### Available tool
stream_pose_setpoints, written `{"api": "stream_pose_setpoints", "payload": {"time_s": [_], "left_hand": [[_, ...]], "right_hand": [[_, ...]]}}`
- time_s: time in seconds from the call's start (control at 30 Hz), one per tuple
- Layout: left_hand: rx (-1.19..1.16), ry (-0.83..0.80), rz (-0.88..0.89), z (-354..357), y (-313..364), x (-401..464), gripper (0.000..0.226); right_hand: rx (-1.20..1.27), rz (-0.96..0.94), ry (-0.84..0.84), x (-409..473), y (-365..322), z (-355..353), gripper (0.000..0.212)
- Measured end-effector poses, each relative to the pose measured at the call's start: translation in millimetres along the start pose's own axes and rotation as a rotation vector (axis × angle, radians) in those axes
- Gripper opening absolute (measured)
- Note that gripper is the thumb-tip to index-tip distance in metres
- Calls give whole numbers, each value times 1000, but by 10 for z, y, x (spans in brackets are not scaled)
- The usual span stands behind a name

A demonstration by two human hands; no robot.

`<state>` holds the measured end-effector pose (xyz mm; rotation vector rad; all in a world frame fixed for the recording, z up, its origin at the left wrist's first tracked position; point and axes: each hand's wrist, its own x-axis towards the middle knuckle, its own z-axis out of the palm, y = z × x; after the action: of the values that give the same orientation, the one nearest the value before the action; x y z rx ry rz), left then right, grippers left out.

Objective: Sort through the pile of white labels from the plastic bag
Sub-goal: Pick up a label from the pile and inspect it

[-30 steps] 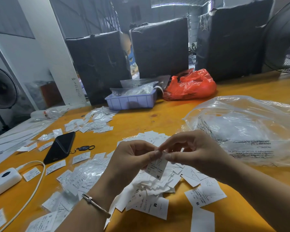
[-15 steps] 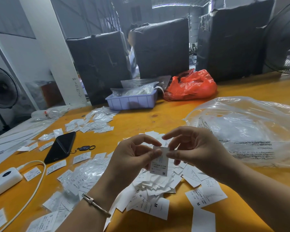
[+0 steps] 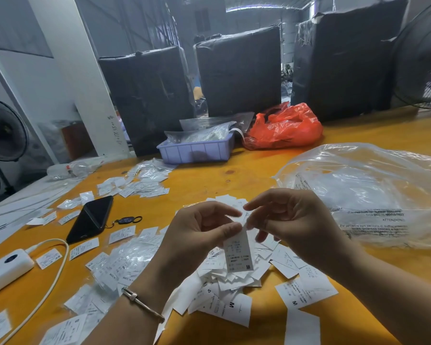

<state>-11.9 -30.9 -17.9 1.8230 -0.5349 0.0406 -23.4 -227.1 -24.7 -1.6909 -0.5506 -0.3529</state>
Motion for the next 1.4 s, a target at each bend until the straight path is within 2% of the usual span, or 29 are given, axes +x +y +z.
{"api": "stream_pose_setpoints", "payload": {"time_s": [0.1,0.23,0.33,0.5,0.7,0.8,0.9,0.97,1.13,1.23,1.33,1.4], "left_hand": [[-7,53,-33,-31,-17,21,3],[48,151,-105,-167,-40,55,5],[177,238,-198,-302,-84,77,10],[480,334,-419,-521,-210,73,15],[596,314,-516,-622,-224,59,15],[642,289,-547,-625,-216,50,15],[703,262,-568,-638,-191,57,14],[769,232,-586,-643,-174,56,12],[843,206,-590,-635,-183,49,17],[822,231,-519,-635,-198,54,19],[747,224,-419,-567,-190,56,14],[731,165,-415,-522,-190,51,18]], "right_hand": [[-151,-22,59,15,-1,-37,9],[-770,-5,229,69,77,-224,8],[-1016,159,256,112,122,-361,16],[-1285,428,147,168,267,-556,28],[-1262,502,166,179,326,-611,49],[-1327,499,125,179,342,-621,35],[-1295,473,133,167,353,-633,13],[-1263,466,159,166,351,-638,7],[-1275,431,208,187,372,-644,16],[-1316,465,187,191,386,-673,24],[-1410,510,99,168,426,-686,21],[-1445,505,87,163,450,-692,16]]}}
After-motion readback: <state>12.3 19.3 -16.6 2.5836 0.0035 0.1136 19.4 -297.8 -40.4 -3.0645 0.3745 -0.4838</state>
